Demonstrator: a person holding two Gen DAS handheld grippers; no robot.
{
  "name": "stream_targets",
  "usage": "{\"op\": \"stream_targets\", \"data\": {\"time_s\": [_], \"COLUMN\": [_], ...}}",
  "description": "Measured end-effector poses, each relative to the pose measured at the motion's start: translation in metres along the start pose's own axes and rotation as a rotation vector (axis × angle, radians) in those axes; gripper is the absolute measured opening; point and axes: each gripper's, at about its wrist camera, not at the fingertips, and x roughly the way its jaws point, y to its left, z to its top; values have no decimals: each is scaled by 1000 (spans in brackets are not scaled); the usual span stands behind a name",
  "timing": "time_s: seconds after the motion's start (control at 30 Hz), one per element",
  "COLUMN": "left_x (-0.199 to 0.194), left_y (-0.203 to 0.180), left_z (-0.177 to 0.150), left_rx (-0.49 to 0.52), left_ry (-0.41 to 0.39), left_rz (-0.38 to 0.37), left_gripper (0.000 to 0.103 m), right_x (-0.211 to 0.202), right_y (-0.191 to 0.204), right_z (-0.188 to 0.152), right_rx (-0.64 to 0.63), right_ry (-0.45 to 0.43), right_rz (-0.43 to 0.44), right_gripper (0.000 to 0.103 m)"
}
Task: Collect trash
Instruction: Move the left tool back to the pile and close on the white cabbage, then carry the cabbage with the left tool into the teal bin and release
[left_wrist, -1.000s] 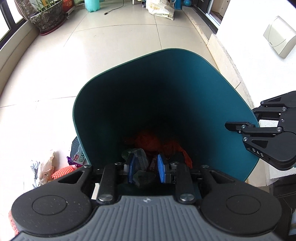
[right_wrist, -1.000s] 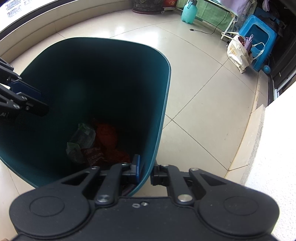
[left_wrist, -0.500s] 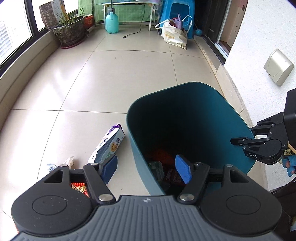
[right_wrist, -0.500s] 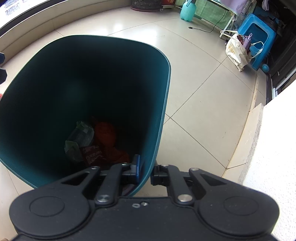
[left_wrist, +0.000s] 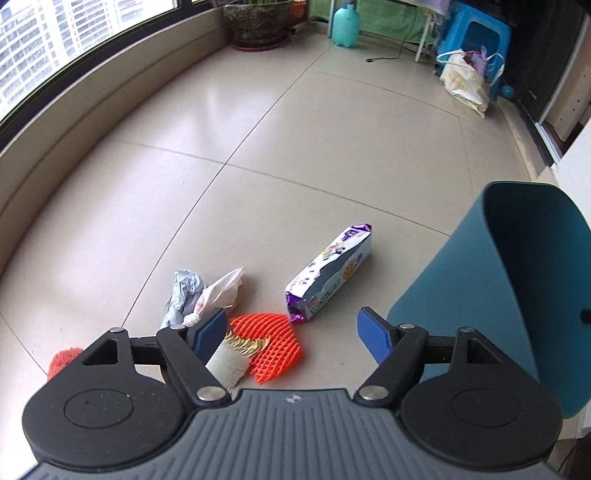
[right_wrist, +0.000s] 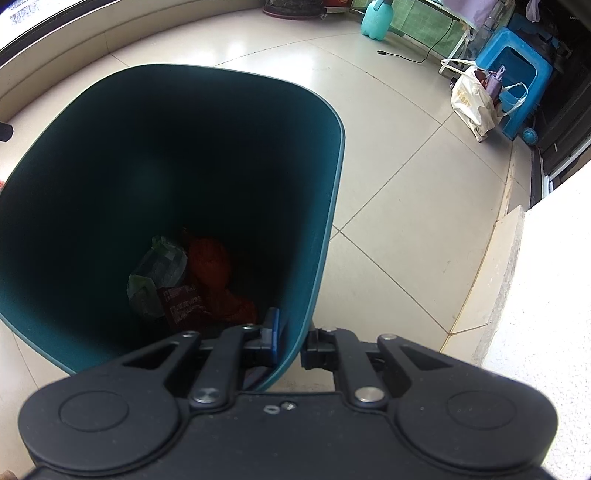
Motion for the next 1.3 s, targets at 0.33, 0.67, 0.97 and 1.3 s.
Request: {"op": "stream_targets", "data": {"time_s": [0.33, 0.67, 0.97, 1.3], "left_x": [122, 203, 235, 230], "left_y": [73, 124, 125, 124], "left_z": [-25, -44, -57, -65], "left_rx": [-237, -534, -659, -637], "left_ry": [257, 349, 370, 341], "left_rz": [63, 116, 155, 147], "left_gripper": [77, 77, 77, 68], "right_x": [2, 3, 4, 4], "right_y": [4, 10, 14, 15], "right_z": [2, 5, 8, 8], "right_rx": [-9, -38, -54, -46], "right_ry": [12, 31, 44, 39], "right_rz": [-13, -31, -38, -43], "right_gripper": [10, 11, 11, 11]}}
